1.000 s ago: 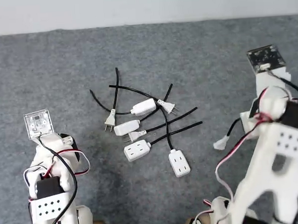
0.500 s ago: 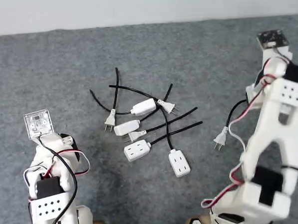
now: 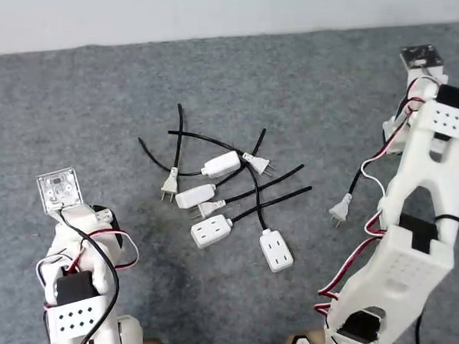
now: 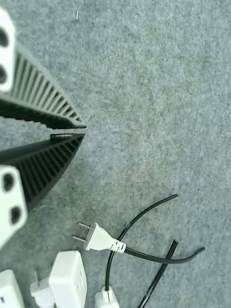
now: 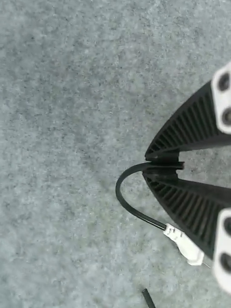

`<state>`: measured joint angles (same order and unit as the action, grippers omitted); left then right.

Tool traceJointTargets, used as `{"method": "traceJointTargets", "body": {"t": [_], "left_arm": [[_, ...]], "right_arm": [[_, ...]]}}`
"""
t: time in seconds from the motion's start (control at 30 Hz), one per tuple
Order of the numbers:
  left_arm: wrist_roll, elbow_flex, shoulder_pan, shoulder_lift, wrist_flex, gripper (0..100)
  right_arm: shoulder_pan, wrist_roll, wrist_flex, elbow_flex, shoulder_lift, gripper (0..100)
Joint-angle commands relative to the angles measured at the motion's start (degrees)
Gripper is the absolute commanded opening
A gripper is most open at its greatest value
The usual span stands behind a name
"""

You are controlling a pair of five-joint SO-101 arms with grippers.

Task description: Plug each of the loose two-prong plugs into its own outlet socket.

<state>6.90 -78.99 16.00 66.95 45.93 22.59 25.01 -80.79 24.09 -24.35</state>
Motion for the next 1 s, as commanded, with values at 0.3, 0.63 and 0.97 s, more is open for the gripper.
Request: {"method": "traceJointTargets", "body": {"t": [0.3,0.63,0.97], "left_arm": [[0.3,-1.0,-5.8,0.7,-1.2,2],[0.2,-1.2,-6.2,0.7,-1.1,2],[-4.0,-1.7,-6.3,0.7,-1.1,2]], "right_arm": [[-0.7,-17.3,-11.5,15.4,0.8,6.8],[-4.4,-31.3,-22.0,13.9,1.8,0.8],[-11.6,-33.8,-13.1,-13.5,21.1,0.9]]}}
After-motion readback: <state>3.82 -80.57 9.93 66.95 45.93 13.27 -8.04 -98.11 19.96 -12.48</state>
